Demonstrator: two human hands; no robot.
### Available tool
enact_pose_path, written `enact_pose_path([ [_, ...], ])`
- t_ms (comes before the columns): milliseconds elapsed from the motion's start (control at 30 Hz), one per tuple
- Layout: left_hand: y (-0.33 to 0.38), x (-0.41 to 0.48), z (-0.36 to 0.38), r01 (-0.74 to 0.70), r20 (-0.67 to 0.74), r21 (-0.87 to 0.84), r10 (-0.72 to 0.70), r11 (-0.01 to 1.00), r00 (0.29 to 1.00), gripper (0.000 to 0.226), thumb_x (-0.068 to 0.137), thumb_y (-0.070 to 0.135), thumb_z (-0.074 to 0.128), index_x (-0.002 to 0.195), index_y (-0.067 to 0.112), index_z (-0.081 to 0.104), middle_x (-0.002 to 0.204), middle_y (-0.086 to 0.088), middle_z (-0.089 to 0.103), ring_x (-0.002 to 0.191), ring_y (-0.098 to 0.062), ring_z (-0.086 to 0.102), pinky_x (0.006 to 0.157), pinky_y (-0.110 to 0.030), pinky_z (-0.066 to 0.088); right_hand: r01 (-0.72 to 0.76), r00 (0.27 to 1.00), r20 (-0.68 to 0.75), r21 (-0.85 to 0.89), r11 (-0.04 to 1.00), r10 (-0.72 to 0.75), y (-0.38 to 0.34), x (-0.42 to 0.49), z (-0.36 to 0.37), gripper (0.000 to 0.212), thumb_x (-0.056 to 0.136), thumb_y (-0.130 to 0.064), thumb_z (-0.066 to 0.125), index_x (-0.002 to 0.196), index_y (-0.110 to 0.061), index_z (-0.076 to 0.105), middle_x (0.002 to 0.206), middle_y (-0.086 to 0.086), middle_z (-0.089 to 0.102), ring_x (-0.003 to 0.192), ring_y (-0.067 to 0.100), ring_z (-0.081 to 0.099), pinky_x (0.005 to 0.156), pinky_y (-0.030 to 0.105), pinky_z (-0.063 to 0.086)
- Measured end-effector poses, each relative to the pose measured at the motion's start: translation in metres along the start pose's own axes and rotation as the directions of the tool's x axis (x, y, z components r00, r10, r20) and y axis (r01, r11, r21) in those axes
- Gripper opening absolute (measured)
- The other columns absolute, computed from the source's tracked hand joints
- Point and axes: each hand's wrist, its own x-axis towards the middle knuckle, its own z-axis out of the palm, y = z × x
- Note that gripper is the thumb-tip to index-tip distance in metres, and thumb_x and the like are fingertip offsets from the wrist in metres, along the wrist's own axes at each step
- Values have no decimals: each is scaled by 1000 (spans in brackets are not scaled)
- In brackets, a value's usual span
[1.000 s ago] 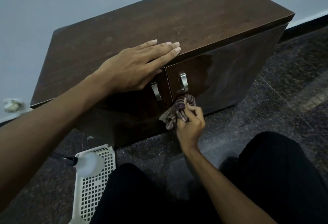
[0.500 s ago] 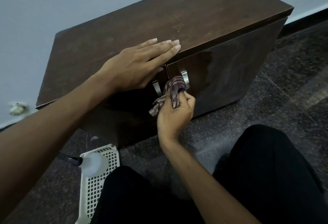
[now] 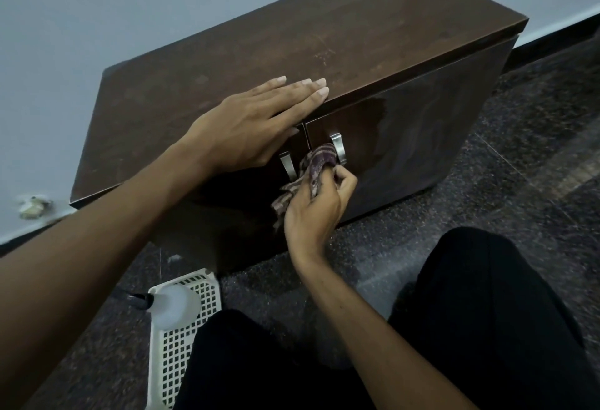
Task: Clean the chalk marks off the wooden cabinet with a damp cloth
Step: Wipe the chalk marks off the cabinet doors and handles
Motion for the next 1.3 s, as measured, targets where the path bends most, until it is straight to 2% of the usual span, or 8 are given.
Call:
enact_pose_path([
  [167, -1, 0, 1, 0, -10, -8, 0, 1000, 1000, 51, 107, 16, 42, 154, 3, 29, 161, -11, 31, 149, -23, 32, 120, -44, 32, 90, 995, 29, 30, 995, -91, 17, 7, -4, 9, 93, 1, 61, 98, 3, 69, 113, 5, 50, 76, 9, 60, 64, 26, 55],
  [333, -2, 0, 2, 1, -16, -16, -1, 1000, 1000, 50, 108, 17, 39, 155, 4, 29, 161, -11, 31, 149, -22, 32, 120, -43, 32, 0, 991, -132, 76, 997, 10, 25, 7, -8, 24, 82, 5, 74, 105, -3, 74, 91, 4, 63, 84, -5, 60, 74, 10, 49],
  [600, -1, 0, 2, 1, -7, -10, -1, 1000, 1000, 50, 108, 18, 38, 155, 5, 29, 162, -11, 30, 149, -22, 31, 121, -43, 31, -169, 973, -116, 224, 960, 198, 14, 6, -3, 17, 87, 0, 72, 103, 1, 76, 94, 5, 64, 78, 4, 63, 70, 19, 52],
  [867, -2, 0, 3, -4, -9, -14, 4, 1000, 1000, 50, 108, 18, 37, 155, 4, 29, 161, -12, 31, 149, -23, 31, 120, -45, 32, 57, 998, 26, 41, 998, -58, 22, 11, -19, 18, 86, 15, 61, 96, 7, 74, 95, 1, 54, 84, 6, 58, 75, 15, 50],
  [1000, -3, -1, 2, -5, -21, -9, 5, 1000, 1000, 49, 108, 18, 37, 155, 4, 28, 161, -12, 31, 149, -23, 31, 120, -45, 32, -3, 989, 149, -103, 995, 18, 49, 1, -41, 15, 87, 13, 59, 89, 4, 72, 90, 0, 52, 74, 4, 54, 64, 13, 46],
  [1133, -3, -2, 5, -9, -27, -11, 9, 1000, 1000, 50, 108, 17, 37, 155, 4, 28, 161, -12, 30, 149, -22, 31, 120, -46, 31, 5, 999, 36, -153, 988, 0, 48, 13, -61, 5, 87, 8, 65, 87, 9, 70, 88, 3, 53, 72, -8, 51, 62, 1, 37],
  [1233, -3, -2, 5, -9, -28, -13, 9, 1000, 1000, 50, 108, 17, 37, 155, 4, 28, 161, -12, 30, 149, -23, 32, 121, -46, 30, 195, 980, -19, -166, 967, -201, 32, 43, -70, 31, 81, 8, 66, 111, 5, 71, 92, 8, 55, 79, -8, 54, 69, 1, 41],
  [1300, -4, -2, 6, -8, -26, -13, 8, 1000, 1000, 50, 108, 17, 37, 155, 5, 27, 162, -11, 29, 149, -23, 31, 121, -46, 30, 326, 942, -13, -212, 921, -337, 28, 67, -75, 47, 77, 9, 67, 121, -6, 70, 95, 10, 57, 84, 7, 58, 75, 7, 47],
])
